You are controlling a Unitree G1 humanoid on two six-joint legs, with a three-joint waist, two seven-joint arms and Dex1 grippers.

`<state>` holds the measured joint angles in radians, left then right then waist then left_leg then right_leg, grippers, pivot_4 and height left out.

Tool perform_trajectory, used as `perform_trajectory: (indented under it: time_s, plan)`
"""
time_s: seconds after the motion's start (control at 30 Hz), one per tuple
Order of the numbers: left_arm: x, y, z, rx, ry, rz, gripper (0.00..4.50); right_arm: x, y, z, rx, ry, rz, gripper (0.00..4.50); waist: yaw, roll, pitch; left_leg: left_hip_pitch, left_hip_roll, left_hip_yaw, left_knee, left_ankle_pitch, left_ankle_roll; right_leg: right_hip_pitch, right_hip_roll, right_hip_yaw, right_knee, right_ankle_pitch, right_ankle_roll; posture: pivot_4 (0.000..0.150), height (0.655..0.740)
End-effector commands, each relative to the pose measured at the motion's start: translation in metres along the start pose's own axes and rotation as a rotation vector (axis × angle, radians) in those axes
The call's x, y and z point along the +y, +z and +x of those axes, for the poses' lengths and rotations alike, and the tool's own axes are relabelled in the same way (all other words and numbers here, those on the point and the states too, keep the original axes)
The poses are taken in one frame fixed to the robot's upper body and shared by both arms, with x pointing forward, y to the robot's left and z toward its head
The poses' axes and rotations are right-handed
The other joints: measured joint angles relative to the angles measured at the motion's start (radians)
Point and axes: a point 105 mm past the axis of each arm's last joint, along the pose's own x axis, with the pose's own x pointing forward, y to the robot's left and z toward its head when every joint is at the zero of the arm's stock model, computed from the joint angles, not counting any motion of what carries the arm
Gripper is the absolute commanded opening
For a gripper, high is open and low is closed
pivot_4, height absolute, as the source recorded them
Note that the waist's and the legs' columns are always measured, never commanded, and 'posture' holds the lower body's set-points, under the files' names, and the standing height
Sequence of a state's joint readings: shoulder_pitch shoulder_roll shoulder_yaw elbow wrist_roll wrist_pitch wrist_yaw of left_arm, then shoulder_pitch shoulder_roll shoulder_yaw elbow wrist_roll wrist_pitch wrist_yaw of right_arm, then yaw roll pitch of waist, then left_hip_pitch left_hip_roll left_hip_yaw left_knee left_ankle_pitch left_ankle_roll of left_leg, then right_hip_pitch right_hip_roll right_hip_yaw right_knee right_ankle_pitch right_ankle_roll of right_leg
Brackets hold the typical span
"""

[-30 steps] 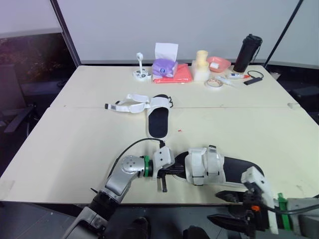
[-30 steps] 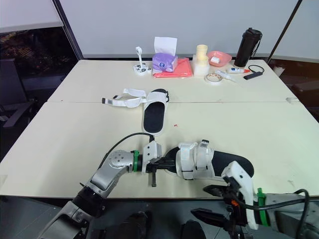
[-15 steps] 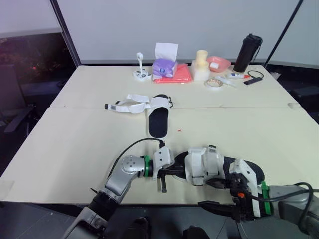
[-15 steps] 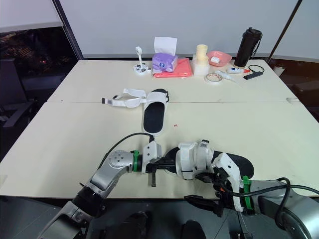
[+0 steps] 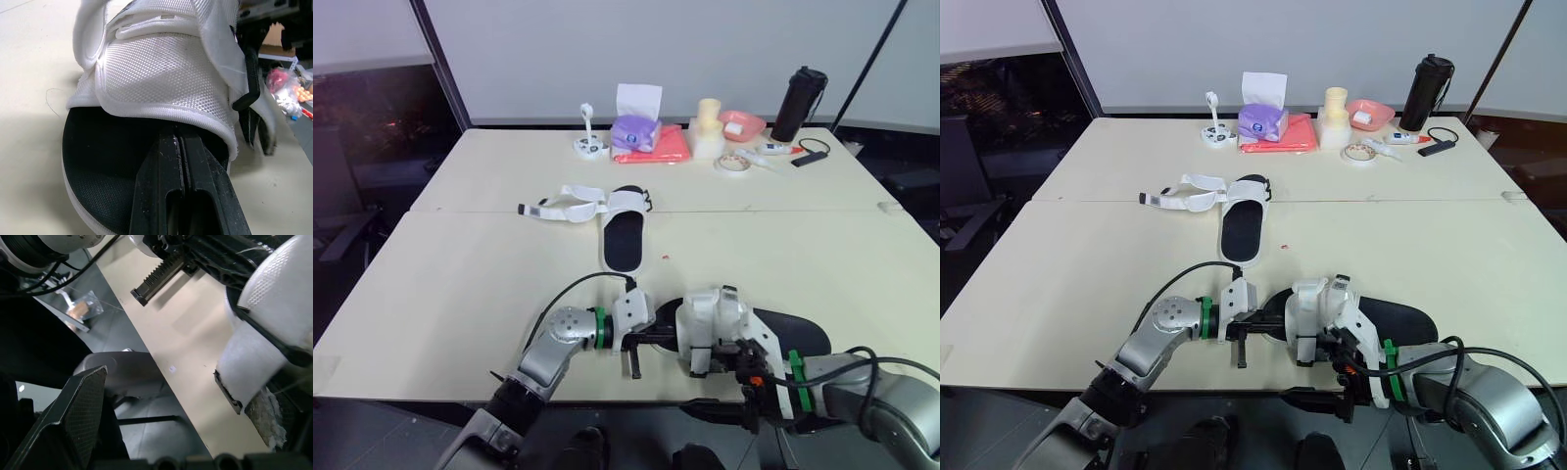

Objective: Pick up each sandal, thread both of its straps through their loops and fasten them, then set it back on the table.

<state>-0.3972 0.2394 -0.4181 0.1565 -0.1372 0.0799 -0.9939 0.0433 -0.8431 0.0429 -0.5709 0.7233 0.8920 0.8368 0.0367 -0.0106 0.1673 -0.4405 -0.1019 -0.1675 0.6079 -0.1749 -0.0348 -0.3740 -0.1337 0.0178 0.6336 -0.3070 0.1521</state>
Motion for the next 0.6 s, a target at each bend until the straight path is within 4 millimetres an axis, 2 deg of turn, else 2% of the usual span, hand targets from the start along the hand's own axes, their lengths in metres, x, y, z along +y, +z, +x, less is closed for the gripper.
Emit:
perform_trajectory:
  time_s: [0.03,0.1,0.23,0.37,0.53,0.6]
  plan:
    - [-0.004,-0.023,-0.005,0.089,0.003,-0.047,0.00,-0.008,0.007,-0.002,-0.020,-0.039,-0.029,3.08,0.001,0.000,0.000,0.000,0.000,0.000,0.000,0.000,0.000,0.000,0.000,0.000,0.000,0.000,0.000,0.150,0.7400]
    - [-0.004,-0.022,-0.004,0.088,0.003,-0.047,0.00,-0.015,0.007,-0.001,-0.025,-0.071,-0.017,2.04,0.001,0.000,0.000,0.000,0.000,0.000,0.000,0.000,0.000,0.000,0.000,0.000,0.000,0.000,0.000,0.150,0.7400]
    - [-0.005,-0.022,-0.004,0.086,0.004,-0.046,0.00,-0.015,0.006,0.000,-0.029,-0.077,-0.013,0.07,0.000,0.000,0.000,0.000,0.000,0.000,-0.001,0.000,0.000,0.000,0.000,0.000,0.000,0.001,0.002,0.150,0.7400]
    - [-0.005,-0.021,-0.003,0.086,0.002,-0.047,0.00,-0.002,0.004,-0.002,-0.016,-0.030,-0.017,0.07,0.002,0.000,0.000,0.002,0.000,0.000,0.000,-0.001,-0.002,0.000,0.000,0.000,0.000,0.001,0.000,0.150,0.7400]
    - [-0.006,-0.021,-0.003,0.087,-0.006,-0.049,0.00,0.040,-0.010,-0.009,0.085,0.135,-0.094,0.07,0.004,0.001,0.000,0.000,-0.001,0.000,-0.002,0.000,0.000,-0.001,0.000,0.000,0.000,0.002,0.004,0.150,0.7400]
    - [-0.006,-0.020,-0.003,0.088,-0.009,-0.050,0.00,0.051,-0.016,-0.014,0.129,0.180,-0.126,0.07,0.003,0.000,0.000,0.000,-0.001,0.000,-0.002,0.000,0.000,-0.001,-0.001,0.000,0.000,0.002,0.004,0.150,0.7400]
